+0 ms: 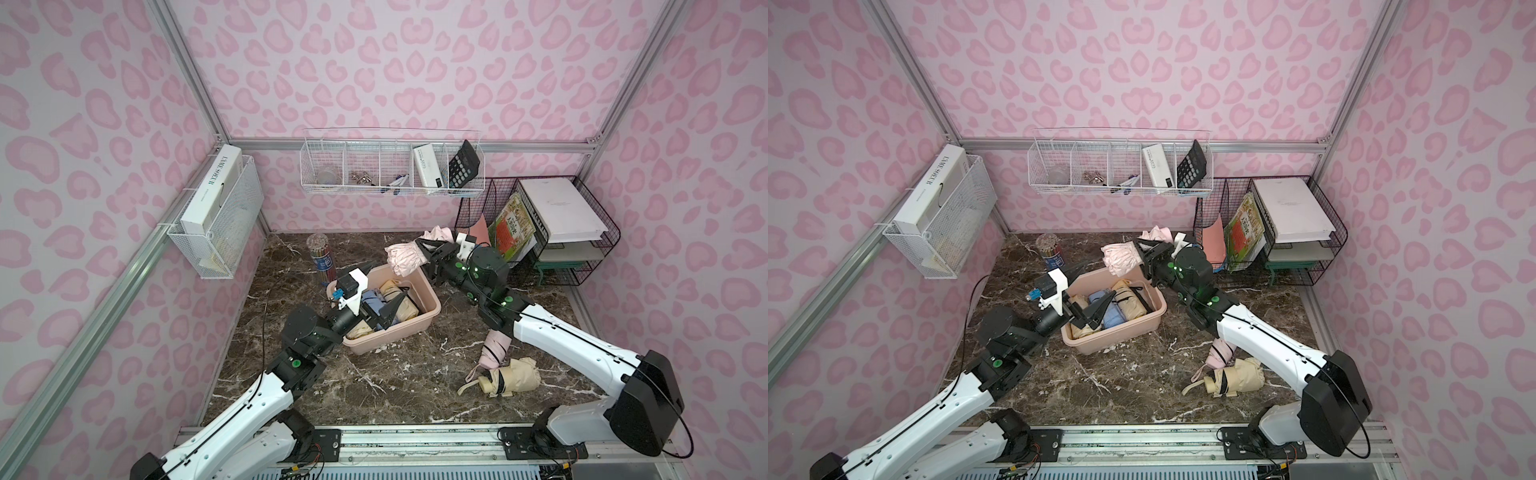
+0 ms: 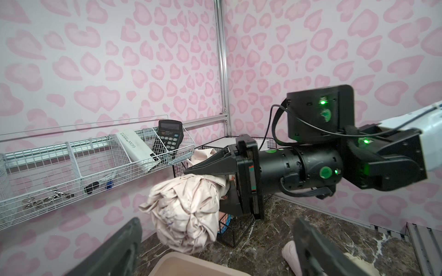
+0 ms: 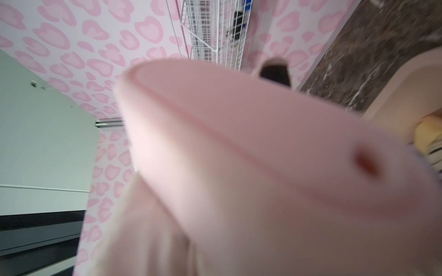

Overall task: Put the umbrella into the storage box
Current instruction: Pick up the umbrella from the center of the board, then place the umbrella in the storage box.

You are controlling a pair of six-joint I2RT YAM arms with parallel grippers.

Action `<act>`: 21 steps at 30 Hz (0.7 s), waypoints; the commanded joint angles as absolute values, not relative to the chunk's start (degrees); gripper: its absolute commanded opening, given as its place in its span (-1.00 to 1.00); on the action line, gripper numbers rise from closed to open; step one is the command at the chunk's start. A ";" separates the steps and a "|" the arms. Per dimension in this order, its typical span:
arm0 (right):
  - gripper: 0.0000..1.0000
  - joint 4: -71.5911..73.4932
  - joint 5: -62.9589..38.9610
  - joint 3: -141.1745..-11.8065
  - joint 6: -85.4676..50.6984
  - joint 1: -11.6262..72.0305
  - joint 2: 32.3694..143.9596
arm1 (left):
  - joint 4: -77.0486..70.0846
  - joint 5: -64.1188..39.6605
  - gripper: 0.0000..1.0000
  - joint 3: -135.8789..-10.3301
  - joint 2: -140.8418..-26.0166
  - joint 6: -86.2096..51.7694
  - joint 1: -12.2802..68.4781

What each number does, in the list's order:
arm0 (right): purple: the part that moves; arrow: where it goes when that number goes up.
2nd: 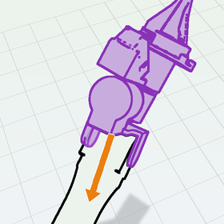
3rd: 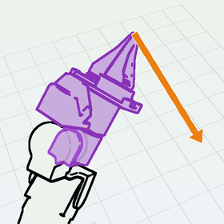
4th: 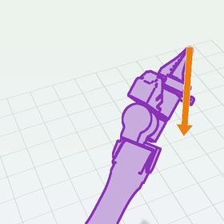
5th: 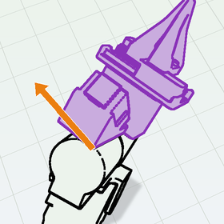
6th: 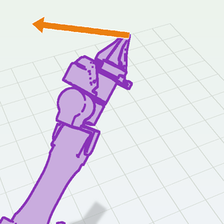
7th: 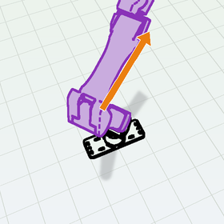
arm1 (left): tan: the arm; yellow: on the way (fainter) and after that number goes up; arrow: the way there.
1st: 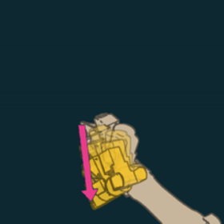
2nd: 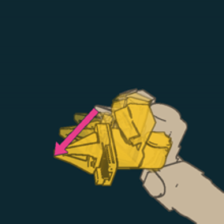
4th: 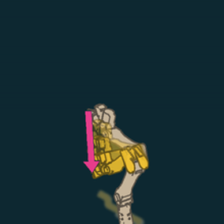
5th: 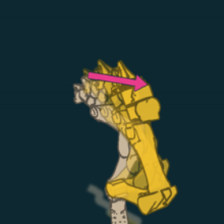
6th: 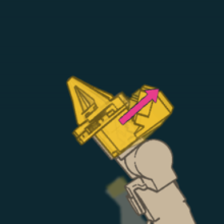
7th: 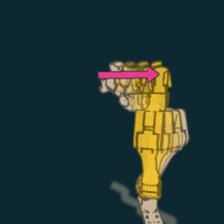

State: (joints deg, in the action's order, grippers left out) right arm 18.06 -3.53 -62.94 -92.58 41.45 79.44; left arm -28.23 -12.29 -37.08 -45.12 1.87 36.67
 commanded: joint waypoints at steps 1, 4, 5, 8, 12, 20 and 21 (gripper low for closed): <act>-0.44 5.41 -2.62 -66.39 -72.77 40.67 78.84 | -17.68 -9.05 0.97 -36.49 -39.97 2.29 36.65; -0.44 -3.58 -4.73 -70.10 -59.66 40.34 80.24 | -10.30 -4.76 0.97 -36.22 -34.55 -0.93 36.65; -0.46 -7.01 -5.16 -72.03 -55.46 40.39 81.22 | -7.71 -3.09 0.96 -36.30 -32.99 -2.33 36.65; -0.48 -16.22 -7.20 -77.44 -43.77 40.58 84.87 | 2.40 7.11 0.96 -37.87 -29.68 -11.21 36.65; -0.47 -27.27 -10.30 -87.56 -30.90 40.71 91.53 | 16.87 18.43 0.96 -41.57 -28.67 -20.79 36.65; -0.47 -46.47 -7.89 -107.07 -17.42 42.11 106.79 | 34.39 27.71 0.96 -44.81 -32.69 -37.44 36.65; -0.48 -47.92 -6.86 -108.91 -16.43 42.53 108.29 | 35.87 28.28 0.96 -44.89 -33.41 -39.37 36.65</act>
State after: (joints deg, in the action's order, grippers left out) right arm -39.72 -8.86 -104.84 -23.79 41.74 105.54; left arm 28.27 23.92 -44.53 -32.23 -31.57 36.67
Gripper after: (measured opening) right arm 0.350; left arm 0.980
